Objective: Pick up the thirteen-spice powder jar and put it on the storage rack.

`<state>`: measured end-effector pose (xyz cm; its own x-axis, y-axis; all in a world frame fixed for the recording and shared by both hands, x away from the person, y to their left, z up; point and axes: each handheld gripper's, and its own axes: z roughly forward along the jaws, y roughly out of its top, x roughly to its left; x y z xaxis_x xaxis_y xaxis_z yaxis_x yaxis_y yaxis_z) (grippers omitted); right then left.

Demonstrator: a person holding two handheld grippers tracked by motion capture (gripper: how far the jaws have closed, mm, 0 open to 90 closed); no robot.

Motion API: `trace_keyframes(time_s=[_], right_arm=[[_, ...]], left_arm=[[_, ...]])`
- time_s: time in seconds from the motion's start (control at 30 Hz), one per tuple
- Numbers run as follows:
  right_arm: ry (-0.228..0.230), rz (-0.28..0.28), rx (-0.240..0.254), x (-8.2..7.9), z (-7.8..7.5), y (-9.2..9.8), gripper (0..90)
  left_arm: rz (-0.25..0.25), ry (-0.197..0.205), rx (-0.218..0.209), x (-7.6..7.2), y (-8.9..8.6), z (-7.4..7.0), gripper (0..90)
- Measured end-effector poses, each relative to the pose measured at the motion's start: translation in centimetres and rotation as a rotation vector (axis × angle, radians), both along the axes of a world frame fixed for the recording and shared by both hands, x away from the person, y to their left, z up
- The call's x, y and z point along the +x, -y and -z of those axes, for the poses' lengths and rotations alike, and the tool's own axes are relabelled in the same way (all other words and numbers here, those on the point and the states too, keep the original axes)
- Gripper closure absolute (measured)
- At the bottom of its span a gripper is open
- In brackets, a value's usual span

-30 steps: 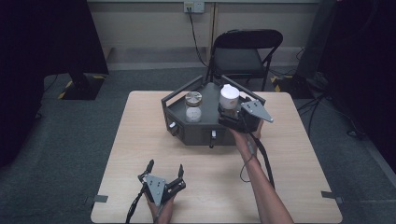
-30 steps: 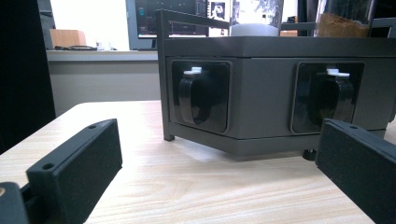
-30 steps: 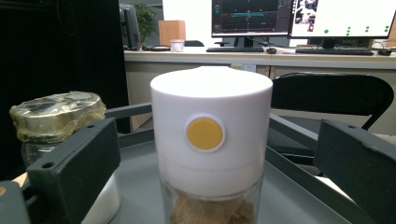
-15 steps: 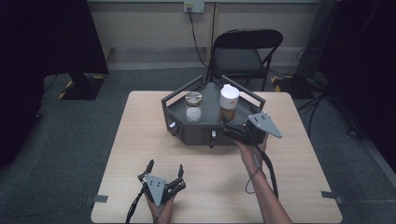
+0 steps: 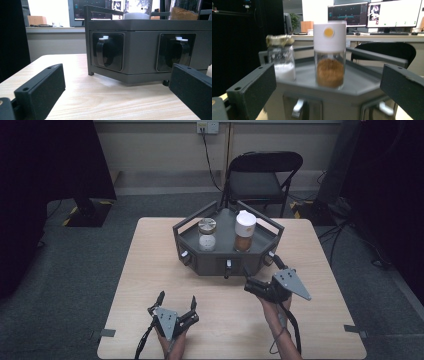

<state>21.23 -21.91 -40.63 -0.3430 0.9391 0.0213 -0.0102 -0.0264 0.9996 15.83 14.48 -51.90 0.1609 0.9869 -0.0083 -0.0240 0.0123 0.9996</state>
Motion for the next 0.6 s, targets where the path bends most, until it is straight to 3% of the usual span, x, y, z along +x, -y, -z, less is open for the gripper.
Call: trace_keyframes(time_s=[0.3,0.6], right_arm=[[0.019,0.026,0.003,-2.7,3.6,0.4,0.0],[0.007,0.06,0.025,-4.3,5.7,1.3,0.0]], left_arm=[[0.0,0.0,0.0,0.0,0.0,0.0,0.0],[-0.002,0.0,0.0,0.0,0.0,0.0,0.0]])
